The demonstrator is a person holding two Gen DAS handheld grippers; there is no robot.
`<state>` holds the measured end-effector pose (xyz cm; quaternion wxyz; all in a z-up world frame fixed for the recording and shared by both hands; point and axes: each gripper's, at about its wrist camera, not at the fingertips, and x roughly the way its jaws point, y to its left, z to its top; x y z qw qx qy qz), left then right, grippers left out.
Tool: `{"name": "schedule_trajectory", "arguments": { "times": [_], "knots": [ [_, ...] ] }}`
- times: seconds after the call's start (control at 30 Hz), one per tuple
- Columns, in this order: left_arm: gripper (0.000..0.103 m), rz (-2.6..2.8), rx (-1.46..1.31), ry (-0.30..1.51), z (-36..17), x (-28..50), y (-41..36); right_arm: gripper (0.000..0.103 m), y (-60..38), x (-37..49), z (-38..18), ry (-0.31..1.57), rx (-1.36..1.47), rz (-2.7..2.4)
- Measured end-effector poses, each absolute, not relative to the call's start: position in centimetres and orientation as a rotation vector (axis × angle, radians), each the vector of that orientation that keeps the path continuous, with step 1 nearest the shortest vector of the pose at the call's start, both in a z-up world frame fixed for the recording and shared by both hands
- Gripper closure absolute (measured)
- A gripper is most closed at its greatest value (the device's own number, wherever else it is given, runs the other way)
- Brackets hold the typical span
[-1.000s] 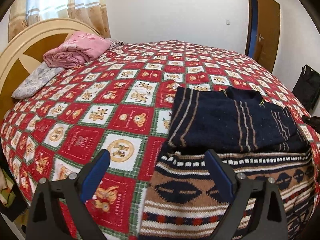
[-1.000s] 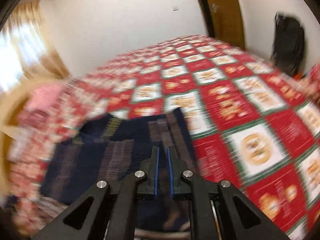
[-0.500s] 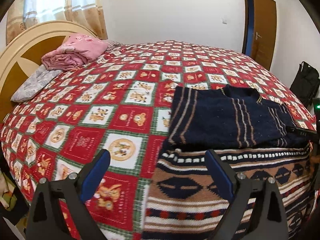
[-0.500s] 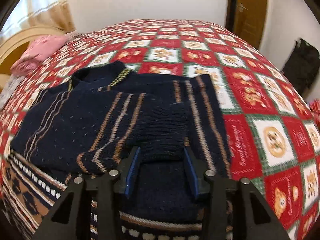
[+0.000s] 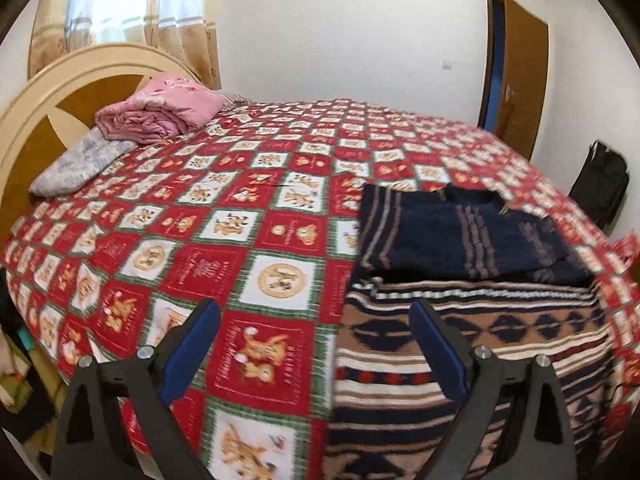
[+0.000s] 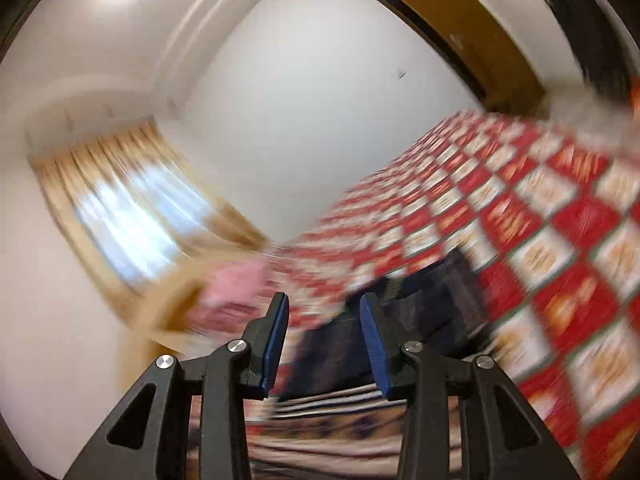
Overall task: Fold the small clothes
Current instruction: 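Grasp the patterned sweater hem with both tools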
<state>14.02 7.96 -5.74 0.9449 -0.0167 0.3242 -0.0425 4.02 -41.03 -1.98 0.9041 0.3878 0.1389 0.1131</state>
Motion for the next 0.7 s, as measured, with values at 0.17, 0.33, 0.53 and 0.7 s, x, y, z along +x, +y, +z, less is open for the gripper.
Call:
{"name": "schedule_trajectory", "arguments": {
  "times": [0.17,0.33,0.53,0.7],
  "knots": [
    [0.005,-0.116,-0.002,0.613,-4.2,11.7,7.1,0.049,-38.9,-0.5,-3.4,0.185,1.057,0.475],
    [0.005,-0.154,0.002,0.565,-2.6,9.4,7.5,0.035,-36.9,-3.5,-1.9,0.26,1.142,0.723],
    [0.001,-0.256,0.117,0.536,-2.0,7.2,6.9,0.035,-37.1,-10.2,2.2,0.338,0.935,0.695],
    [0.001,-0.33,0.223,0.59,-4.2,5.6,6.4,0.035,-36.8,-15.1,2.6,0.536,0.754,0.567]
  ]
}}
